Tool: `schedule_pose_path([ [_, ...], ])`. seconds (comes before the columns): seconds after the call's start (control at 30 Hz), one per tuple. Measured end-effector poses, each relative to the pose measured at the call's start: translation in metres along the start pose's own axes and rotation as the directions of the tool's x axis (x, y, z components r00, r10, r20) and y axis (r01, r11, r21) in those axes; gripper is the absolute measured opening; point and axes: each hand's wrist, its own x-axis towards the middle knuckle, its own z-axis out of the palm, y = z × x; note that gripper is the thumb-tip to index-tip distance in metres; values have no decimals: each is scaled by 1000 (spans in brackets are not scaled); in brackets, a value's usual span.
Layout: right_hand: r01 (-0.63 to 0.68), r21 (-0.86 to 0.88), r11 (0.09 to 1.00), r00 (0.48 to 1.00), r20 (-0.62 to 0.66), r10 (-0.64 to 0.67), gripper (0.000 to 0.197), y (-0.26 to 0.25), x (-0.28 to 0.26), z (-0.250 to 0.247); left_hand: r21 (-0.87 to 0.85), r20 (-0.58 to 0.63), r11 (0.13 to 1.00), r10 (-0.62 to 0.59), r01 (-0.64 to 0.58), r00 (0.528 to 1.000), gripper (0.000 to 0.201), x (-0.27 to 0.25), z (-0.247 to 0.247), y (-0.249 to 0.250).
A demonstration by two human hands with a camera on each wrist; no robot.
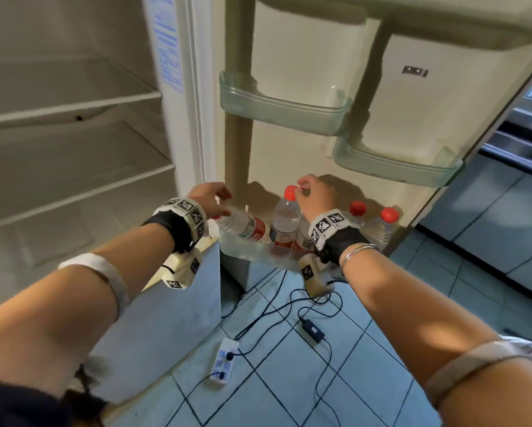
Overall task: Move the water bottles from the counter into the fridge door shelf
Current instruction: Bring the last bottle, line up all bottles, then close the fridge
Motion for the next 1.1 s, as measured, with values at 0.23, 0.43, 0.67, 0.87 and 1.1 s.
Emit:
schedule_pose_path([
  [0.23, -15, -17, 1000, 1000, 14, 15, 20, -3, -6, 1, 50, -121, 998, 29, -23, 992, 29, -6, 4, 0],
  [0.43, -8, 3, 1000, 1000, 26, 8, 14, 1, -7, -4, 77, -115, 980, 190, -182, 975, 35, 11, 8, 45],
  [0.67, 20, 19, 1000, 999, 26, -20, 20, 13, -7, -18, 64, -37, 973, 225, -223, 974, 36, 30, 22, 61],
  [0.87, -24, 78, 997, 999, -41, 27, 18, 29, -10, -31, 96, -54, 971, 224, -218, 973, 33, 32, 27, 63],
  [1.1, -56, 121, 991, 984, -161, 75, 20, 49, -25, -58, 123, -24, 967, 228, -224, 973, 36, 27, 35, 62],
])
